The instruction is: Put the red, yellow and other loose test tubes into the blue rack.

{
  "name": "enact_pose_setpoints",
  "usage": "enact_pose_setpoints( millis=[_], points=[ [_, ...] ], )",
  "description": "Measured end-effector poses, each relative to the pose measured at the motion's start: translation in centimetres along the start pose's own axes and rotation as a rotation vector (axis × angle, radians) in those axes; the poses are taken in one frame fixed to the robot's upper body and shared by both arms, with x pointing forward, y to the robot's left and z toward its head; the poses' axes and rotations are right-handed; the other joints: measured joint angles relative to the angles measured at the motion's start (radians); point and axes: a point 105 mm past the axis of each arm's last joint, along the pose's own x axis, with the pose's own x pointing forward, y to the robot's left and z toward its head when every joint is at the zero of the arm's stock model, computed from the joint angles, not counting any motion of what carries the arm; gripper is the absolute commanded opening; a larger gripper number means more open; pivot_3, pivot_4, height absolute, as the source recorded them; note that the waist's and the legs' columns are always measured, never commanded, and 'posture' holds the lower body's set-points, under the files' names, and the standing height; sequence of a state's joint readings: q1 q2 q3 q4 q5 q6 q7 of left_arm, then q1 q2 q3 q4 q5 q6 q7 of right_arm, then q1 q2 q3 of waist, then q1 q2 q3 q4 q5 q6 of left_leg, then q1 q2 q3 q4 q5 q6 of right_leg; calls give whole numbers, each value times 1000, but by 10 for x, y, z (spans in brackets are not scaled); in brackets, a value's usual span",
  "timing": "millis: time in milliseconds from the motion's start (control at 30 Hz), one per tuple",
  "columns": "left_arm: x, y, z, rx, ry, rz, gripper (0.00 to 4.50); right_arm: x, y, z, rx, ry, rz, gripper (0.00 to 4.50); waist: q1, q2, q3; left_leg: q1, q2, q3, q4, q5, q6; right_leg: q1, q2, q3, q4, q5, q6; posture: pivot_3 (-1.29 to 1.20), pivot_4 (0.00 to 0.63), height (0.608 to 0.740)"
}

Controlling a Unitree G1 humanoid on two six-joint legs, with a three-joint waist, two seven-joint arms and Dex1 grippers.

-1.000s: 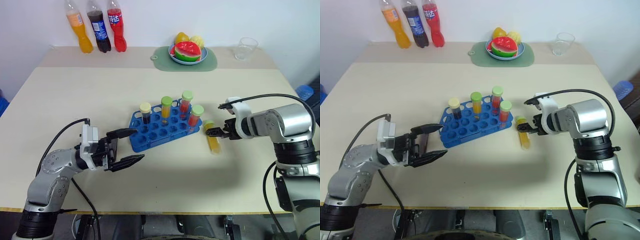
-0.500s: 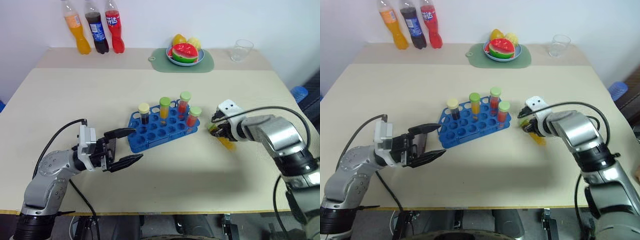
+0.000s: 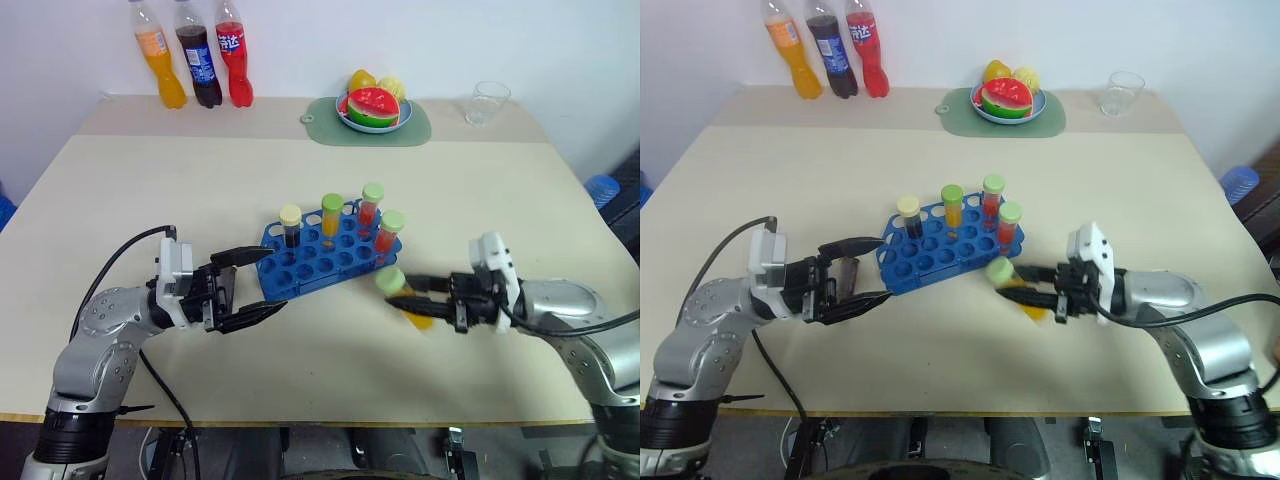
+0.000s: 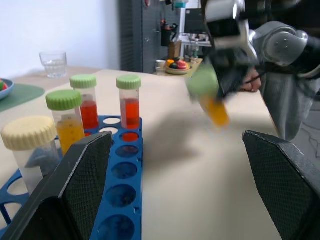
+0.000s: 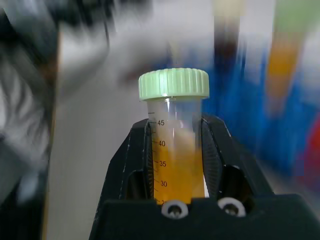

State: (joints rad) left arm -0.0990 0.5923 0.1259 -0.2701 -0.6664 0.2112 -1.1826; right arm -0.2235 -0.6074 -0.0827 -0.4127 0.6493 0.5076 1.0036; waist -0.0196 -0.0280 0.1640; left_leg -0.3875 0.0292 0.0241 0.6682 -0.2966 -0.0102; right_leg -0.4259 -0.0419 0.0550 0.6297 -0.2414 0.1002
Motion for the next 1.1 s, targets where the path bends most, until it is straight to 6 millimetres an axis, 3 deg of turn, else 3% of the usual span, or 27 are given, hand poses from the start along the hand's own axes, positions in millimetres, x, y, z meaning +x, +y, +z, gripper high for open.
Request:
enact_pose_setpoints(
  millis=[133, 300, 467, 700, 1100],
  points=[
    [-4, 5, -3, -26, -1, 10, 4303, 29, -14, 17, -76, -187, -80, 831, 4, 0, 0, -1, 0, 0, 0, 0, 0, 0, -1, -1, 0, 1, 1, 0, 150, 740],
    [-22, 5, -17, -85, 38, 36, 4303, 53, -25, 6, -99, -257, -180, 831, 3, 1, 1, -2, -1, 0, -1, 0, 0, -2, -3, -1, 0, 1, 1, 0, 150, 740],
    [-29, 6, -15, -75, 50, 49, 4303, 70, -31, -6, -119, -288, -225, 831, 2, 2, 1, -2, -1, 0, -1, 0, 0, -2, -3, -1, 1, 0, -1, 0, 150, 740],
    [-31, 4, -10, -56, 56, 63, 4303, 72, -38, -28, -116, -261, -248, 831, 1, 3, 2, -2, -1, 0, -1, 0, 0, -2, -3, -1, 1, 0, 0, 0, 150, 740],
    [-35, 1, -11, -66, 68, 90, 4303, 79, -41, -40, -98, -327, -293, 831, -5, 3, 2, 0, 0, 1, -1, 0, -1, -1, -3, -1, 2, 1, 0, 0, 150, 740]
  ],
)
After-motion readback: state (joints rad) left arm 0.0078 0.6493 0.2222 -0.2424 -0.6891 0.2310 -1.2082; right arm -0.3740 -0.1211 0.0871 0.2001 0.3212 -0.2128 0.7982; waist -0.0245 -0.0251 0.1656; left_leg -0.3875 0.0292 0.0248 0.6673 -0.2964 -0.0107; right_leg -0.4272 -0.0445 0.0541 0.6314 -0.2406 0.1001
